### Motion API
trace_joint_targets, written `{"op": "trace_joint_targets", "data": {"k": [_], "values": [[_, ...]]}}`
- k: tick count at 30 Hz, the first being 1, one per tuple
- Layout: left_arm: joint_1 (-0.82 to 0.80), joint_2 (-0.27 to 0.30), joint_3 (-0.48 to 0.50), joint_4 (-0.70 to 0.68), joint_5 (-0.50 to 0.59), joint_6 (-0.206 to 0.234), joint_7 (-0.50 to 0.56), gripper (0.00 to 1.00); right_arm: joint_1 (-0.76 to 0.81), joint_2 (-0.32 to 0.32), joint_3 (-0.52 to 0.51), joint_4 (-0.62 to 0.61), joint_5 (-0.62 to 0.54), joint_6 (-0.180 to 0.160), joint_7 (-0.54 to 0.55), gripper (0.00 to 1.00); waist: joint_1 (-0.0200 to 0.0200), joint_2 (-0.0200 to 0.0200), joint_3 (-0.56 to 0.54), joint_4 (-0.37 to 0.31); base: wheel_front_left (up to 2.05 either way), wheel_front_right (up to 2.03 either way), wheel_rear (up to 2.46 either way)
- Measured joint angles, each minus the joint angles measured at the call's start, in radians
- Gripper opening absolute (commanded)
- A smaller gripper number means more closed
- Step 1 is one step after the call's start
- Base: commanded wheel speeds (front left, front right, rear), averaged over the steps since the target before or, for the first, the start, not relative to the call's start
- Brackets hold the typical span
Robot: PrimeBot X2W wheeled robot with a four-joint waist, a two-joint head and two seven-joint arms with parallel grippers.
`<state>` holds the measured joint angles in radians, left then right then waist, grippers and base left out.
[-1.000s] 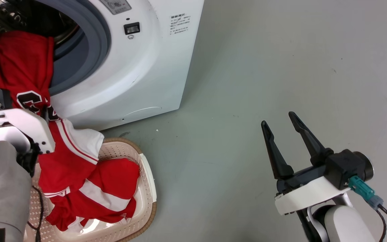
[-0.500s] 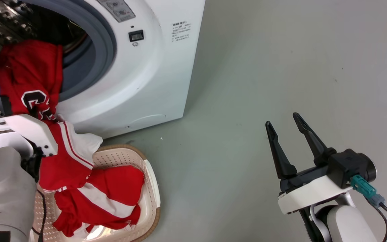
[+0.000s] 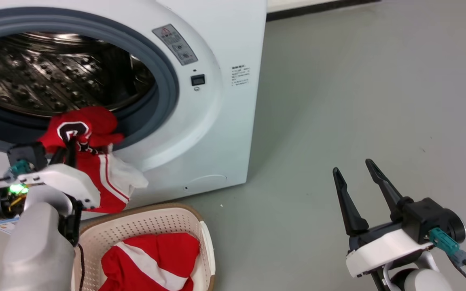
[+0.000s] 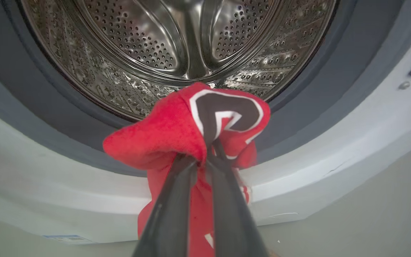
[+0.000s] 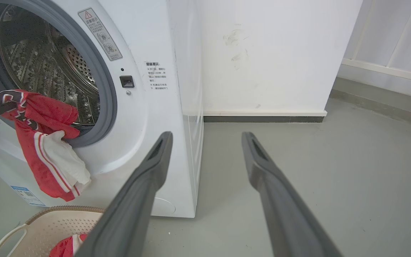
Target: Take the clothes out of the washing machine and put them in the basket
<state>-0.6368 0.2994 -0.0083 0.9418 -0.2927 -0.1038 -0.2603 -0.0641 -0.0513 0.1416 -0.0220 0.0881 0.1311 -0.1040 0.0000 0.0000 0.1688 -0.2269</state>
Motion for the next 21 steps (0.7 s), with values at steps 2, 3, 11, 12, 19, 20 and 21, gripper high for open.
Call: {"op": "trace_joint_targets", "data": {"k": [2, 3, 11, 12, 19, 20, 21], "values": [[0.042, -0.011, 0.002, -0.058, 0.009, 0.007, 0.000, 0.00, 0.010, 0.000, -0.006, -0.006, 0.000, 0.000, 0.005, 1.00, 0.0000, 0.0000, -0.018, 0.011, 0.00, 0.00, 0.00], [0.064, -0.017, 0.002, -0.088, 0.012, 0.007, 0.000, 0.00, 0.013, 0.000, -0.010, -0.010, 0.000, 0.000, 0.008, 1.00, 0.0000, 0.0000, -0.026, 0.017, 0.00, 0.00, 0.00], [0.332, -0.121, -0.012, -0.333, 0.025, 0.031, -0.002, 0.00, 0.063, 0.000, -0.026, -0.042, -0.004, 0.000, 0.034, 1.00, -0.0001, 0.0000, -0.079, 0.062, 0.00, 0.00, 0.00], [0.360, -0.128, -0.016, -0.344, 0.025, 0.031, -0.002, 0.00, 0.066, 0.000, -0.027, -0.044, -0.007, 0.000, 0.035, 1.00, -0.0001, 0.0000, -0.078, 0.065, 0.00, 0.00, 0.00], [0.492, -0.184, -0.036, -0.364, 0.002, 0.047, 0.007, 0.00, 0.064, 0.000, -0.020, -0.067, -0.010, 0.000, 0.044, 1.00, -0.0002, 0.0000, -0.047, 0.075, 0.00, 0.00, 0.00], [0.499, -0.189, -0.036, -0.358, -0.007, 0.051, 0.011, 0.00, 0.063, 0.000, -0.017, -0.069, -0.010, 0.000, 0.044, 1.00, -0.0002, 0.0000, -0.038, 0.075, 0.00, 0.00, 0.00], [0.505, -0.192, -0.038, -0.350, -0.008, 0.059, 0.012, 0.00, 0.060, 0.000, -0.013, -0.072, -0.010, 0.000, 0.044, 1.00, -0.0002, 0.0000, -0.027, 0.075, 0.00, 0.00, 0.00]]}}
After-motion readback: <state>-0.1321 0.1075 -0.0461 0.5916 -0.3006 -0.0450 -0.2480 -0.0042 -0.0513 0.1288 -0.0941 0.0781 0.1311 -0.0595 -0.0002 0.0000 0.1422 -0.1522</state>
